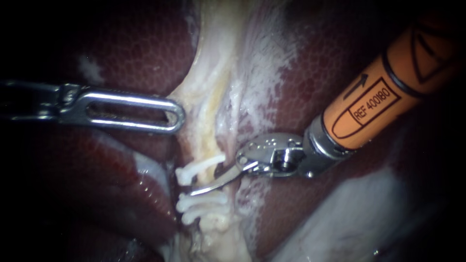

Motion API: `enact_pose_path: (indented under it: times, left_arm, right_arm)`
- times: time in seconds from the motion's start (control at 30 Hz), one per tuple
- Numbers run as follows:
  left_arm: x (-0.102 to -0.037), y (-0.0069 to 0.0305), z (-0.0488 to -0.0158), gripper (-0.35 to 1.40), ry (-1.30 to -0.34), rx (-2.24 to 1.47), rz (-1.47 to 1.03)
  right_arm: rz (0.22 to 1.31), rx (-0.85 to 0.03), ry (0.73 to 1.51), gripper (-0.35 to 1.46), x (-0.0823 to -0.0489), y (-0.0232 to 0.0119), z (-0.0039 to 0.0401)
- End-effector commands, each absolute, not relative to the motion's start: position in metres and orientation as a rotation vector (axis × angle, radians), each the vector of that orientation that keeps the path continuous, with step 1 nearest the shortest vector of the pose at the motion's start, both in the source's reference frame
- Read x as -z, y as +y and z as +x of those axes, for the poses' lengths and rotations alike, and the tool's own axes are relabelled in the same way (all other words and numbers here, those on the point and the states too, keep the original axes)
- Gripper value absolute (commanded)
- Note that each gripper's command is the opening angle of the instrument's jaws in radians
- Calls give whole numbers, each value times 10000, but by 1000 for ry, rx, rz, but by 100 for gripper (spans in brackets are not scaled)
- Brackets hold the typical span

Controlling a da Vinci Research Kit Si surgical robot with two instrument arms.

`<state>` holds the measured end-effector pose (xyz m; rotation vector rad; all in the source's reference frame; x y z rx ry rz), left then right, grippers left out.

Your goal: Go to the cutting position left tube

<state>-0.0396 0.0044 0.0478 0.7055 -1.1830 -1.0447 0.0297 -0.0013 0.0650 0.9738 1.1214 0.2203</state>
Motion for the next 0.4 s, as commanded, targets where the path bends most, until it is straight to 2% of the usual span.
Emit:
enact_pose_path:
  times: [0.03,0.4]
  left_arm:
    - [-478,44,-395,-35,-1183,1044,706]
    - [-479,44,-396,-35,-1183,1045,705]
  right_arm:
    - [973,-219,1122,19,-651,-13,296]
    - [974,-217,1122,32,-653,-13,294]
